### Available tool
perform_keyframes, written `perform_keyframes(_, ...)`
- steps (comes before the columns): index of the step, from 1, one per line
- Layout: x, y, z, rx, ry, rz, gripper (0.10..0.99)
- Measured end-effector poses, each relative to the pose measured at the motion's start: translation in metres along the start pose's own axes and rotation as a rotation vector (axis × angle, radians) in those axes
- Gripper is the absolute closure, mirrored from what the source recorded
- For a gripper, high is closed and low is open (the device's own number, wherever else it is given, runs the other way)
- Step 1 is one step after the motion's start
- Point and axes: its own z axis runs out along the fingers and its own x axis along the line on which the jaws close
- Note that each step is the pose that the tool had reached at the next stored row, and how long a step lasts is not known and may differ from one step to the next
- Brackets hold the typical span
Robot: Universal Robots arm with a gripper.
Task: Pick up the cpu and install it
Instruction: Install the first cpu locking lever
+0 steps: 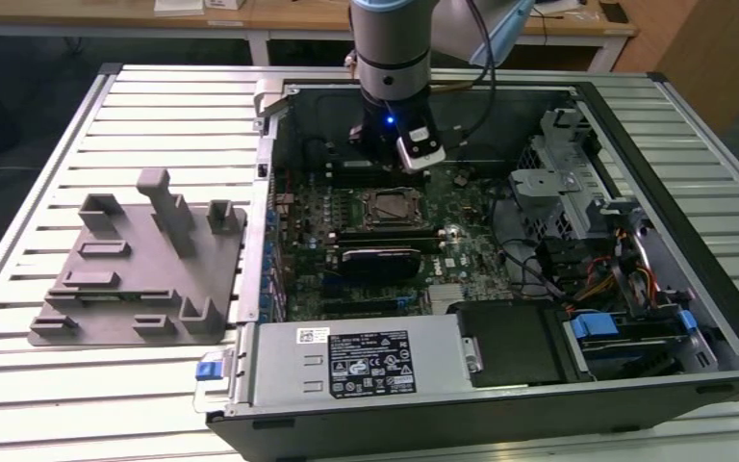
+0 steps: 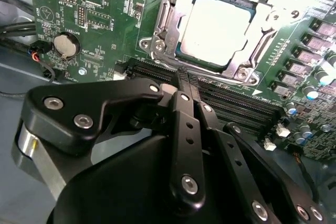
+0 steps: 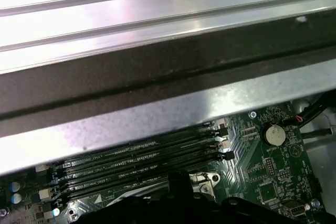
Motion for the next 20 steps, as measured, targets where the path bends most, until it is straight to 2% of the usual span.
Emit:
perform_keyframes(5,-0.0005,-0.0021,0.0002,0.008,0.0058,0.000,0.980)
perform_keyframes(10,-0.0019,-0.0073,-0.0003,0.012,0.0103,0.001,0.980)
perform_keyframes(14,-0.0030,-0.0115,-0.0006,0.020,0.0203,0.001,0.980)
perform_keyframes(20,-0.0042,-0.0165,-0.0010,0.039,0.0362,0.002,0.980)
